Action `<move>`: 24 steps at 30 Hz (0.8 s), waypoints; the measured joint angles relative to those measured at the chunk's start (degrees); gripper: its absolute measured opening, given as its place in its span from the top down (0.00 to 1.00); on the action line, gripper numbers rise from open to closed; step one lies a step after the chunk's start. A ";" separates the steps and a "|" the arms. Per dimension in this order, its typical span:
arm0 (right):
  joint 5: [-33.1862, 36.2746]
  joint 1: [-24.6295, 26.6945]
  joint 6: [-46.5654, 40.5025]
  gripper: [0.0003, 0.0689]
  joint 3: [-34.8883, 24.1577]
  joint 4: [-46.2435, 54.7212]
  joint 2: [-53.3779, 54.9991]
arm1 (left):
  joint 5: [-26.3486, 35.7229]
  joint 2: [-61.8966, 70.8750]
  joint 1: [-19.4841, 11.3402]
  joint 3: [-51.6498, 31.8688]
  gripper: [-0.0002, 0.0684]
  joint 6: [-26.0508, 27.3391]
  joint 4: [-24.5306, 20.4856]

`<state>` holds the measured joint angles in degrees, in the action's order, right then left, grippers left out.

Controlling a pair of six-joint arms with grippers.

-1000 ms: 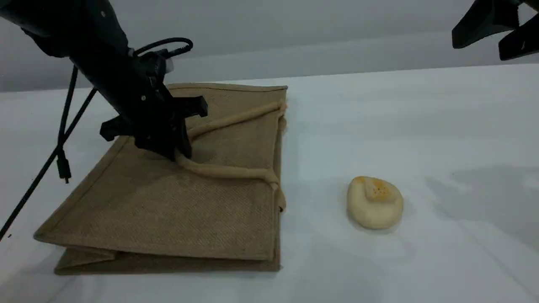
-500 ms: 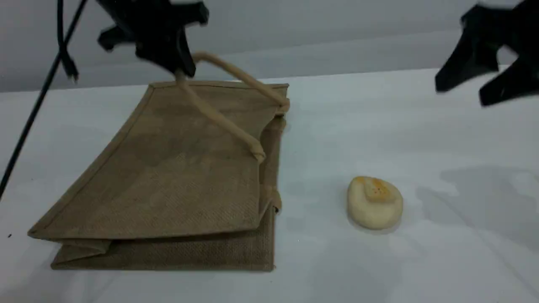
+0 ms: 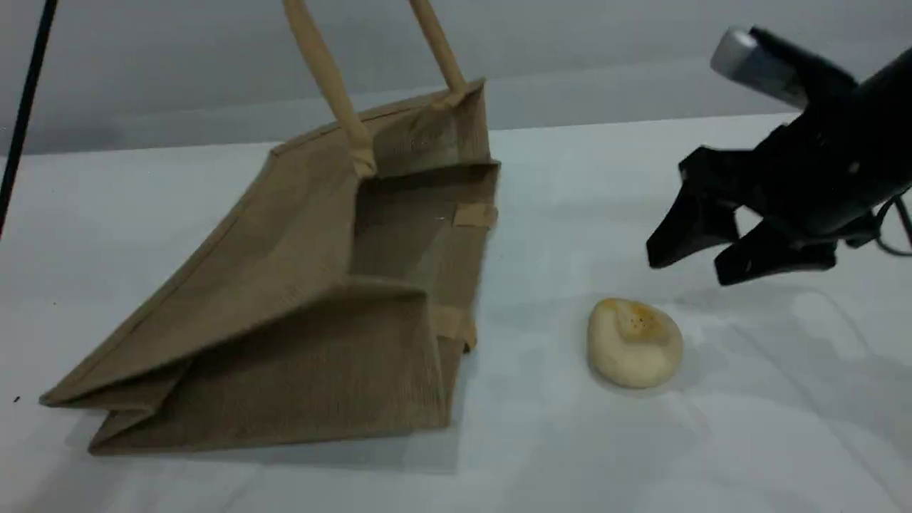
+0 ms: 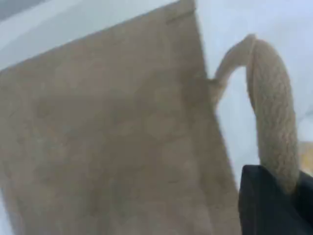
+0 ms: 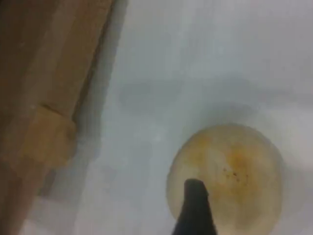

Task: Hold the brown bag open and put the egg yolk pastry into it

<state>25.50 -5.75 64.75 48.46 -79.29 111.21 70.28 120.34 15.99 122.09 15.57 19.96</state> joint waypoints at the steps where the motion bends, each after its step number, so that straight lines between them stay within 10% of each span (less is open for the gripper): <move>1: 0.00 0.00 1.77 0.31 0.00 -1.78 0.71 | -0.07 -0.17 0.14 0.05 0.87 0.77 0.93; 10: -0.53 0.00 9.76 0.31 0.00 -7.10 4.75 | -0.27 -0.38 0.42 0.00 0.87 5.07 11.34; 24: 4.14 0.00 18.32 0.31 0.00 -16.48 9.20 | -0.32 -0.43 1.38 0.00 0.87 5.12 11.78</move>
<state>29.64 -5.75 83.07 48.46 -95.77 120.41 69.96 119.91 17.38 122.09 20.69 31.74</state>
